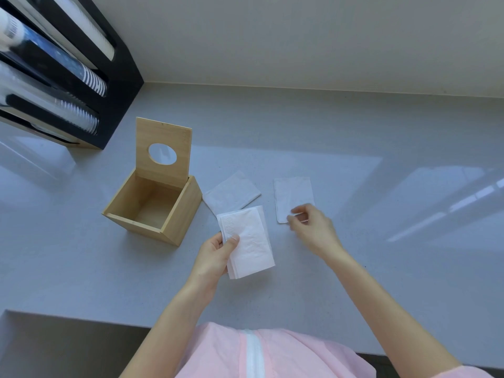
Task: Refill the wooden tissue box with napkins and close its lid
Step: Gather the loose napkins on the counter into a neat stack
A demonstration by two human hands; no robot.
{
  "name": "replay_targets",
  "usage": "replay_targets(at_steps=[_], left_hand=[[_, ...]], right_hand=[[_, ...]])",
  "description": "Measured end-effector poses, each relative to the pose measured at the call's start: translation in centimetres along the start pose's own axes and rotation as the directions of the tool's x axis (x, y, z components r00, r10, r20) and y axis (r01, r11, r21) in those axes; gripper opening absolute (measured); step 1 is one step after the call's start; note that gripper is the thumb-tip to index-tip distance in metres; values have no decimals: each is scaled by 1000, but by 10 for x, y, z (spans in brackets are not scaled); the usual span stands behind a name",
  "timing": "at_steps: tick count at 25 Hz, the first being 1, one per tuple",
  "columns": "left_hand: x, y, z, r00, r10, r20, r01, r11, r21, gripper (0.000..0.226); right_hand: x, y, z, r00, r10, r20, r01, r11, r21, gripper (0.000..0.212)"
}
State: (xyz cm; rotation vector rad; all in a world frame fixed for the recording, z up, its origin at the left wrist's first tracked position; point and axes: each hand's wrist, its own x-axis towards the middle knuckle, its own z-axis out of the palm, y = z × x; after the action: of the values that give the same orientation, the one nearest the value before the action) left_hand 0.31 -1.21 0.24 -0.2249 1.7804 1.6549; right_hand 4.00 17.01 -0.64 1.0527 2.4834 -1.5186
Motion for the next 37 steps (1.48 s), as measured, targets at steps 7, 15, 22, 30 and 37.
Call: replay_targets(at_steps=[7,15,22,30,37], left_hand=[[1,-1,1,1000,-10,-16,10,1000,1,15],[1,-1,5,1000,-13,-17,14,1000,15,16],[1,-4,3,999,-22,-26,22,1000,-4,23],[5,-5,5,996,-76,36,80,989,-121,24],[4,-8,3,992,-4,124,23,989,-148,39]], right_hand=[[37,3,-2,966,23,-257,-167,816,-554,54],[46,-2,2,970,123,-208,-206,872,-445,31],[25,-4,1,984,-34,-172,21,997,-78,21],[-26,-47,-17,972,-142,186,18,839,544,19],[-41,-40,-1,890,-195,412,-136,748,649,15]])
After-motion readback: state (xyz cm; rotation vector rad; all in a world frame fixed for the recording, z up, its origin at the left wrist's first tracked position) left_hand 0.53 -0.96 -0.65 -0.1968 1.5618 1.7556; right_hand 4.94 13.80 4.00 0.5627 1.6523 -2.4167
